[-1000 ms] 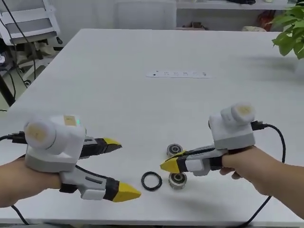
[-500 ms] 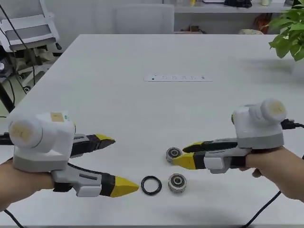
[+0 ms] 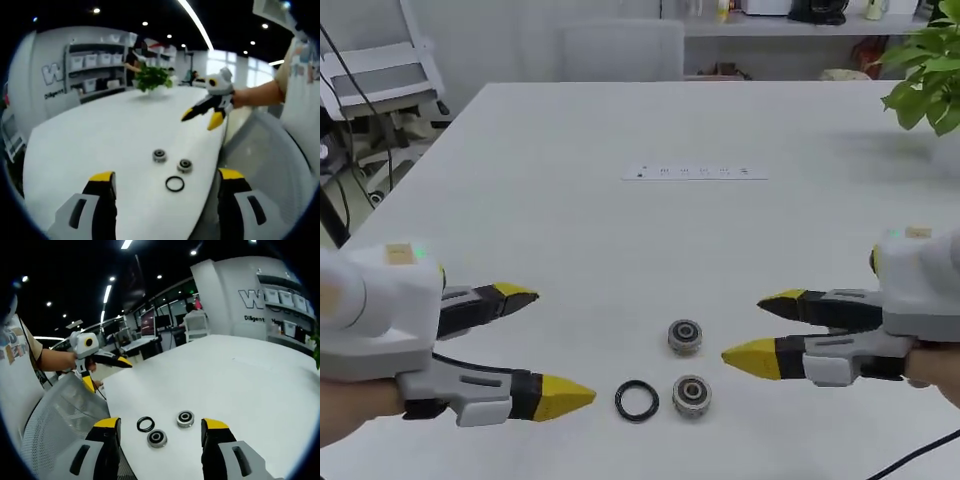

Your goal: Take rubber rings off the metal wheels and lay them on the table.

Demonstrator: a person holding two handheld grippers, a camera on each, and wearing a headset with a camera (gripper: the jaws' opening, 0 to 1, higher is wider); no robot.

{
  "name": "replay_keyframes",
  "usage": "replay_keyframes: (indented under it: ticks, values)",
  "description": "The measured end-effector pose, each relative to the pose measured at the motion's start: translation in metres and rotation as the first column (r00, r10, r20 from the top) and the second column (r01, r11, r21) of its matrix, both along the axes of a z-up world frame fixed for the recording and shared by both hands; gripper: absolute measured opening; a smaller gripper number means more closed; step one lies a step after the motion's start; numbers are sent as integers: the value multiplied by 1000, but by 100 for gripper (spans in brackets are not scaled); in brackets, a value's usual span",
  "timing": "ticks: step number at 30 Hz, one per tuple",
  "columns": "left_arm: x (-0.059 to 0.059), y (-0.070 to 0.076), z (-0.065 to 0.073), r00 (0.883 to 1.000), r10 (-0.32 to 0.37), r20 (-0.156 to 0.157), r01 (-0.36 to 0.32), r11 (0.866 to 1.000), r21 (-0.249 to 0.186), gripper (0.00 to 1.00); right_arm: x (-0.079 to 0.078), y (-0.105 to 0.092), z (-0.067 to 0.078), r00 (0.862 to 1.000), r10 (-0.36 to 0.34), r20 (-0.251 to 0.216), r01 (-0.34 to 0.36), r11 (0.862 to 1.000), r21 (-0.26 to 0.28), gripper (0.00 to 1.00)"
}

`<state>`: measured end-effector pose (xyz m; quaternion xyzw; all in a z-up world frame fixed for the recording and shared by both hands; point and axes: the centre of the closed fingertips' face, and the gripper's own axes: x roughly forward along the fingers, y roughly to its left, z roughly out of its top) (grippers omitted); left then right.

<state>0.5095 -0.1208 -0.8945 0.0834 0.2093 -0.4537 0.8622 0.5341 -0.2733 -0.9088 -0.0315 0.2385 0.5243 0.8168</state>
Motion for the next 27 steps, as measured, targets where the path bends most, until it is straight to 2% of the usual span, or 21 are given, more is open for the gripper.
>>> replay_keyframes:
  ticks: [2, 8, 12, 15, 18, 27]
  values:
    - [0, 1, 2, 1000, 7, 4, -7, 1000, -2, 84, -1, -4, 0, 999, 0, 33, 1, 1000, -22, 68]
    - [-3, 5, 6, 999, 33, 7, -33, 999, -8, 85, -6, -14, -2, 998, -15, 63, 18, 999, -45, 74]
    - [-8, 7, 6, 999, 34, 20, -34, 999, 8, 86, -10, -21, -5, 996, -34, 81, 39, 998, -55, 79]
    - [-12, 8, 7, 999, 36, 34, -37, 999, 23, 87, -14, -25, -5, 993, -24, 114, 35, 995, -90, 83]
    - [-15, 9, 10, 998, 51, 35, -51, 999, -2, 87, -17, -31, -7, 991, -16, 136, 33, 992, -123, 85]
    - [-19, 17, 15, 995, 87, 48, -86, 996, -11, 89, -25, -41, -4, 985, -22, 170, 50, 986, -157, 89]
